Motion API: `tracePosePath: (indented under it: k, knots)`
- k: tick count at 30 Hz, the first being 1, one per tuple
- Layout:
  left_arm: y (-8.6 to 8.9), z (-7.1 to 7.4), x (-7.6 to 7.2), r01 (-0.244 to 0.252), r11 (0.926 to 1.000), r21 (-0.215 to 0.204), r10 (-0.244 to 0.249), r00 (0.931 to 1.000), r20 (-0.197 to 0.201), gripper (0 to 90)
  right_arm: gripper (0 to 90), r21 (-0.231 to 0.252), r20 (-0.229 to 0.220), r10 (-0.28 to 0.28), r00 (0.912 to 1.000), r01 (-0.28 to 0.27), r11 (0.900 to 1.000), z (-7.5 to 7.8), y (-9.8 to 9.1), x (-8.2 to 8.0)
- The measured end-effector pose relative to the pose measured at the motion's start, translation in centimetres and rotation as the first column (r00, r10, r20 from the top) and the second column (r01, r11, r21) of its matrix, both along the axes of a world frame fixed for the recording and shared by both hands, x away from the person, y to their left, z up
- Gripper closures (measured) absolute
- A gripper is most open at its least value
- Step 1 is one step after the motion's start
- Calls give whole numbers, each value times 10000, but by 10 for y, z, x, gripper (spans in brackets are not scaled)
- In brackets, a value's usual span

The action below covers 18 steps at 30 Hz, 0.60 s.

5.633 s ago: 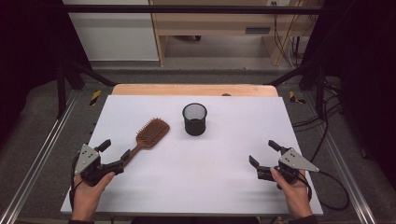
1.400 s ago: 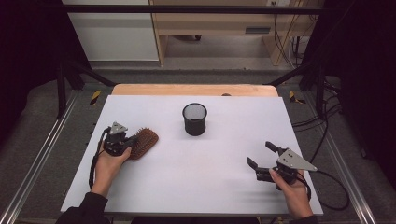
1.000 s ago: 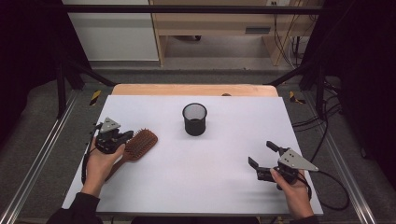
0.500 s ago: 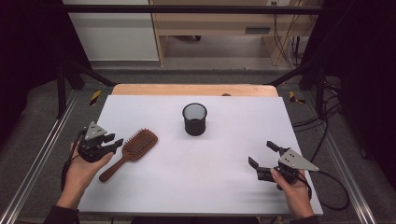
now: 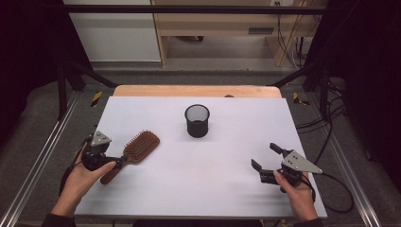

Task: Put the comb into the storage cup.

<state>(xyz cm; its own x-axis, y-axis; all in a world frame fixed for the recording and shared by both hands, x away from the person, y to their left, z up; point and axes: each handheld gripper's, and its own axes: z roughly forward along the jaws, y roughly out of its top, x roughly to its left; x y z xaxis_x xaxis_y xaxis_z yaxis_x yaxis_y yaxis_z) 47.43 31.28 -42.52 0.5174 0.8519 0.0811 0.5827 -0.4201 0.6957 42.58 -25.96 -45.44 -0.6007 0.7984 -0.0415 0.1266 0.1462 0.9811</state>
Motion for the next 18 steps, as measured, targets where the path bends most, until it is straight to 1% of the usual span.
tracePosePath:
  k: [1, 3, 5, 8, 13, 15, 18]
  knots:
    - [-1, -2, 0, 140, 9998, 106, -138, 9997, -195, 49, 80, 4, 2, 0, 10000, 0, 10000, 0, 0, 0]
    - [-2, -4, 0, 229, 9995, 236, -224, 9995, -215, 60, 80, 3, 1, 3, 10000, -3, 10000, 0, 0, 0]
    - [-2, -6, 0, 234, 9994, 244, -225, 9992, -344, 54, 80, 10, -1, 4, 10000, -4, 10000, 0, 0, 0]
    - [-2, -9, 1, 305, 9987, 402, -283, 9981, -551, 55, 80, 2, 0, -5, 10000, 5, 10000, 0, 0, 0]
    - [-4, -16, 2, 552, 9966, 613, -481, 9926, -1112, 55, 80, 13, -4, -6, 10000, 6, 10000, 0, 0, 0]
    - [-5, -18, 3, 606, 9948, 823, -504, 9914, -1204, 58, 80, 35, -3, -15, 10000, 15, 10000, 0, -1, 0]
    - [-6, -20, 4, 673, 9941, 848, -551, 9888, -1388, 75, 80, 31, -9, -11, 10000, 11, 10000, 0, 0, 0]
